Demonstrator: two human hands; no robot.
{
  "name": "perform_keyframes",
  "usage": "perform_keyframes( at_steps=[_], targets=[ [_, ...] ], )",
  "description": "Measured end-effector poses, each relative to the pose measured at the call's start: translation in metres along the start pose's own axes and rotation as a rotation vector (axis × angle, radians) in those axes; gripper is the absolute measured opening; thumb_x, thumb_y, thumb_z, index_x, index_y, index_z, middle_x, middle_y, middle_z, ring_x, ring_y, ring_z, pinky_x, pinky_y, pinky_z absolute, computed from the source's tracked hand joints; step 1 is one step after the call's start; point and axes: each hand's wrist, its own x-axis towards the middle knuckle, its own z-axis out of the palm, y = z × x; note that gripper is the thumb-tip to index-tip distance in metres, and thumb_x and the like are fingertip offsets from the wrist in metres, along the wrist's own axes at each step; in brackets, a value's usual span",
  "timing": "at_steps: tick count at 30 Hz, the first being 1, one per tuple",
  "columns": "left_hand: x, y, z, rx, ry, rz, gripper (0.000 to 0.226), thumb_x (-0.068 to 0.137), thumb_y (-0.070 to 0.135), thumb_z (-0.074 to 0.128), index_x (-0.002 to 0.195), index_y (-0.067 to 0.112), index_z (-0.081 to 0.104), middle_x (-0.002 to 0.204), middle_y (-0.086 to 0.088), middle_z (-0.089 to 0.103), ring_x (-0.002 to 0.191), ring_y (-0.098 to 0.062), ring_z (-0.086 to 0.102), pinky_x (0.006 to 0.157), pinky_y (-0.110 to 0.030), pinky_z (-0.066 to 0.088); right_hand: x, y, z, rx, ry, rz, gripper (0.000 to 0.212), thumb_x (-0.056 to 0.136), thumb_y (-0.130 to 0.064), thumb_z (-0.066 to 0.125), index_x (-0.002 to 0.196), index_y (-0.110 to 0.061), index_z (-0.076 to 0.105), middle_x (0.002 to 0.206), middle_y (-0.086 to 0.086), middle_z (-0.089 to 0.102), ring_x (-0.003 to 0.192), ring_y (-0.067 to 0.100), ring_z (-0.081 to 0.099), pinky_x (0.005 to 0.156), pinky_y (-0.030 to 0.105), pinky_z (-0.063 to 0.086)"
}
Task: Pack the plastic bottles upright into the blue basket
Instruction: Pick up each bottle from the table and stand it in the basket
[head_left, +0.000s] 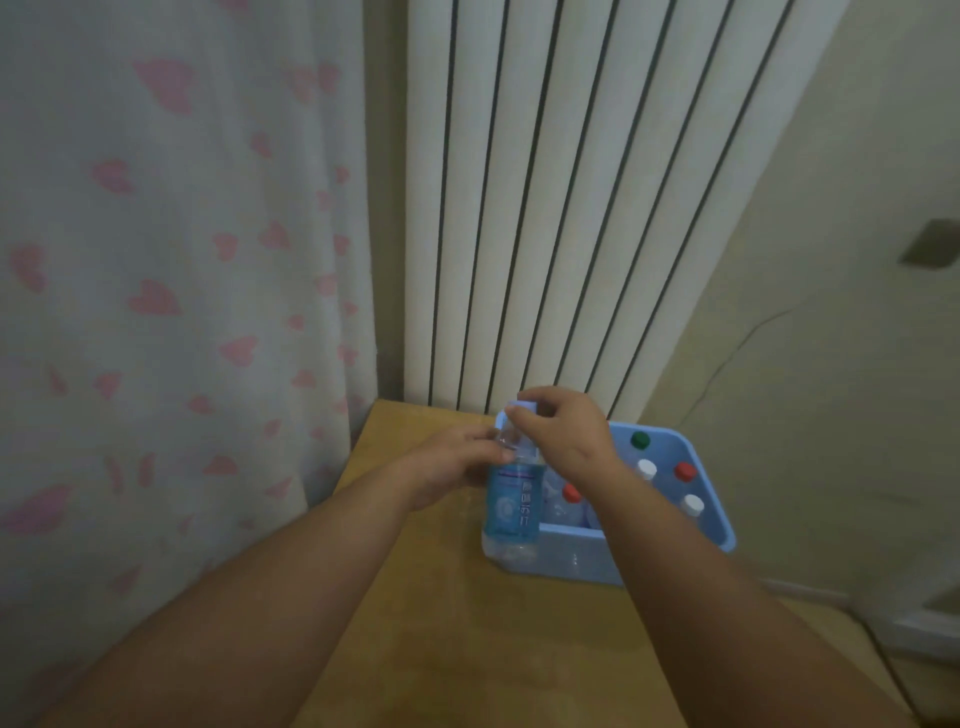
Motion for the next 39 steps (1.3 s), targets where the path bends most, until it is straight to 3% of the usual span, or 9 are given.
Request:
perform_keyframes(
  at_steps=[3, 8, 12, 16, 21, 24, 28, 33, 39],
  targets=[
    [0.003, 0.008, 0.007, 0.0, -0.023, 0.028, 0.033, 0.082, 0.021, 0.067, 0.114, 0.013, 0.066, 0.108, -0.006, 0.072, 0.105, -0.022, 0.069, 0.091, -0.036, 0.054, -0.003, -0.002, -0.015, 0.005, 0.018, -0.017, 0.035, 0.085, -0.038, 0.066, 0.116, -0.021, 0.067, 0.093, -0.009, 0.064, 0.078, -0.004, 0.056, 0.058, 0.008, 0.037],
    [0.011, 0.014, 0.024, 0.03, -0.011, 0.024, 0.038, 0.077, 0.026, 0.068, 0.114, 0.016, 0.066, 0.108, -0.005, 0.072, 0.108, -0.025, 0.067, 0.093, -0.038, 0.053, -0.007, 0.003, -0.034, -0.01, 0.05, -0.007, 0.039, 0.083, -0.041, 0.066, 0.118, -0.023, 0.066, 0.103, -0.005, 0.067, 0.092, 0.008, 0.061, 0.077, 0.021, 0.045],
    [0.015, 0.021, 0.037, 0.047, -0.023, 0.024, 0.035, 0.084, 0.02, 0.064, 0.118, 0.012, 0.062, 0.114, -0.01, 0.069, 0.11, -0.027, 0.066, 0.098, -0.041, 0.052, -0.005, 0.009, -0.047, -0.007, 0.048, -0.017, 0.038, 0.085, -0.04, 0.066, 0.118, -0.023, 0.065, 0.098, -0.006, 0.066, 0.085, 0.003, 0.059, 0.064, 0.013, 0.04],
    [0.023, 0.028, 0.049, 0.088, -0.006, 0.02, 0.03, 0.09, 0.011, 0.059, 0.12, 0.012, 0.061, 0.117, -0.011, 0.067, 0.112, -0.025, 0.064, 0.1, -0.041, 0.051, -0.002, 0.017, -0.057, -0.043, 0.043, -0.038, 0.036, 0.086, -0.04, 0.065, 0.119, -0.024, 0.063, 0.093, -0.009, 0.062, 0.079, -0.001, 0.055, 0.061, 0.012, 0.039],
    [0.047, 0.038, 0.071, 0.296, 0.14, 0.034, 0.045, 0.08, 0.027, 0.078, 0.122, 0.024, 0.061, 0.115, 0.006, 0.068, 0.108, -0.013, 0.062, 0.095, -0.037, 0.054, 0.008, 0.032, -0.072, -0.062, 0.051, -0.052, 0.036, 0.087, -0.032, 0.065, 0.122, -0.025, 0.061, 0.087, -0.012, 0.059, 0.072, -0.004, 0.053, 0.057, 0.009, 0.036],
    [0.068, 0.041, 0.088, 0.358, 0.245, 0.087, 0.05, 0.075, 0.029, 0.082, 0.12, 0.026, 0.061, 0.109, 0.009, 0.067, 0.098, -0.007, 0.061, 0.083, -0.029, 0.054, 0.016, 0.048, -0.082, -0.073, 0.089, -0.057, 0.039, 0.088, -0.028, 0.063, 0.126, -0.022, 0.059, 0.104, -0.002, 0.065, 0.078, 0.004, 0.055, 0.072, 0.016, 0.045],
    [0.102, 0.043, 0.107, 0.449, 0.242, 0.142, 0.055, 0.071, 0.031, 0.086, 0.121, 0.028, 0.062, 0.107, 0.009, 0.068, 0.098, -0.008, 0.064, 0.086, -0.03, 0.056, 0.029, 0.072, -0.102, -0.063, 0.119, -0.045, 0.041, 0.088, -0.026, 0.062, 0.128, -0.019, 0.058, 0.11, 0.005, 0.066, 0.086, 0.011, 0.057, 0.089, 0.035, 0.052],
    [0.156, 0.048, 0.13, 0.531, 0.199, 0.115, 0.067, 0.064, 0.041, 0.088, 0.124, 0.031, 0.06, 0.108, 0.009, 0.07, 0.095, -0.009, 0.067, 0.085, -0.033, 0.057, 0.054, 0.106, -0.132, -0.065, 0.154, 0.0, 0.042, 0.089, -0.025, 0.06, 0.131, -0.019, 0.056, 0.115, 0.004, 0.063, 0.088, 0.01, 0.054, 0.081, 0.024, 0.044],
    [0.221, 0.038, 0.154, 0.476, 0.163, 0.105, 0.077, 0.066, 0.019, 0.09, 0.136, 0.018, 0.055, 0.122, 0.004, 0.068, 0.11, -0.009, 0.065, 0.098, -0.036, 0.053, 0.085, 0.15, -0.157, -0.103, 0.191, 0.055, 0.043, 0.09, -0.024, 0.058, 0.132, -0.019, 0.054, 0.123, 0.004, 0.06, 0.099, 0.015, 0.056, 0.082, 0.022, 0.04]
  ],
)
